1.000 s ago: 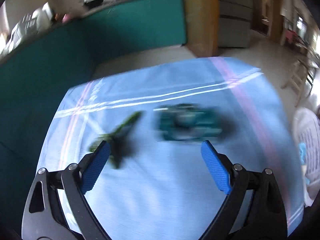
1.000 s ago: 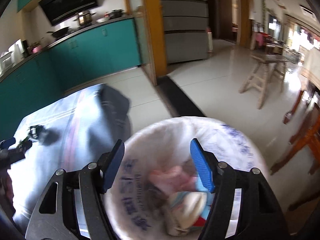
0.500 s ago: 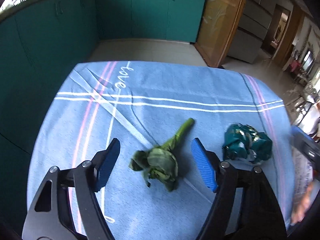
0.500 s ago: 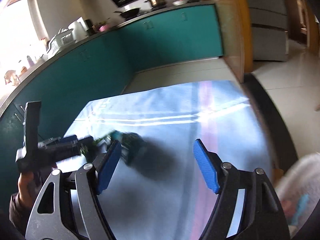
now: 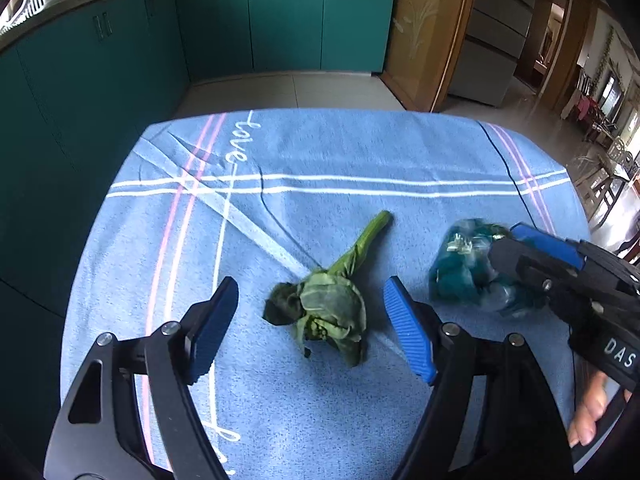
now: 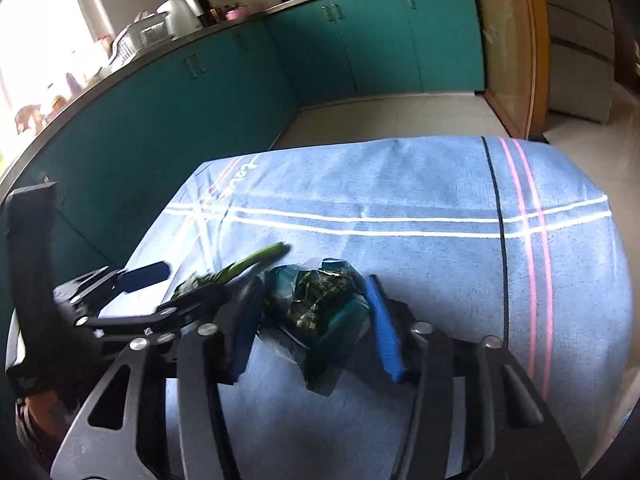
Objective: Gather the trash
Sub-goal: 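Grasp the dark green foil wrapper with the right tool while the left tool approaches the green vegetable stalk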
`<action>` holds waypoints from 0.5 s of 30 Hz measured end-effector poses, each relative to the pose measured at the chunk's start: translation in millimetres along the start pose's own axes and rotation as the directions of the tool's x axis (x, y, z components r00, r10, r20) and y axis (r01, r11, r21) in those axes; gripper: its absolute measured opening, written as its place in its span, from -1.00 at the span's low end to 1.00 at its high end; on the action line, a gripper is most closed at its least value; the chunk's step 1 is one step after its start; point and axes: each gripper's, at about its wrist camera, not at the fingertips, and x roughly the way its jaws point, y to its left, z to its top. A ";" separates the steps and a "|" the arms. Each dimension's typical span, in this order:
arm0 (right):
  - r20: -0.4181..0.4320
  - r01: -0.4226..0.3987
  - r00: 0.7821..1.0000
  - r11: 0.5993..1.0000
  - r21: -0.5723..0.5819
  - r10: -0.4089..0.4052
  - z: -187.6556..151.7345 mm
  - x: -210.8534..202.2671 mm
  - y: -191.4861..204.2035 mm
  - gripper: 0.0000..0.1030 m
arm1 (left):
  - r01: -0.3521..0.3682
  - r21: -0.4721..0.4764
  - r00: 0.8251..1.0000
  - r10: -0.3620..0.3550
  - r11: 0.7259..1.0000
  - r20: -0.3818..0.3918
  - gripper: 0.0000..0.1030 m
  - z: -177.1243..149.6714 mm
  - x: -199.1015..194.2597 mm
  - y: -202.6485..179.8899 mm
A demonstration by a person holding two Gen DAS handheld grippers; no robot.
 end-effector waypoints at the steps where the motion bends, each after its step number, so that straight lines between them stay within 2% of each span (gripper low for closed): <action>1: -0.004 -0.002 1.000 1.000 -0.005 0.002 -1.7 -1.7 0.8 -0.34 | -0.004 0.003 1.000 0.004 1.000 -0.005 0.46 -1.1 1.1 -1.3; 3: 0.007 0.011 1.000 1.000 -0.010 -0.011 -9.1 -6.6 2.0 -0.34 | -0.005 0.011 1.000 0.005 1.000 -0.008 0.32 -2.9 1.0 -3.4; 5: 0.024 0.021 0.999 1.000 -0.007 -0.021 -12.9 -16.1 0.4 -0.35 | 0.002 0.013 1.000 -0.001 1.000 -0.013 0.03 -5.5 -0.1 -4.7; 7: 0.055 0.024 0.998 1.000 0.014 -0.025 -16.3 -31.4 -5.1 -0.35 | 0.018 0.018 1.000 -0.018 1.000 -0.021 -0.35 -9.8 -1.8 -7.1; 11: 0.088 0.044 0.995 0.998 0.055 -0.049 -25.3 -58.8 -21.3 -0.35 | 0.043 0.066 0.999 -0.042 0.997 -0.008 -0.50 -19.0 -12.0 -18.4; 15: 0.105 0.108 0.988 0.992 0.065 -0.114 -43.4 -86.0 -39.4 -0.35 | 0.082 0.142 0.996 -0.084 0.986 0.010 -0.50 -33.1 -34.3 -42.4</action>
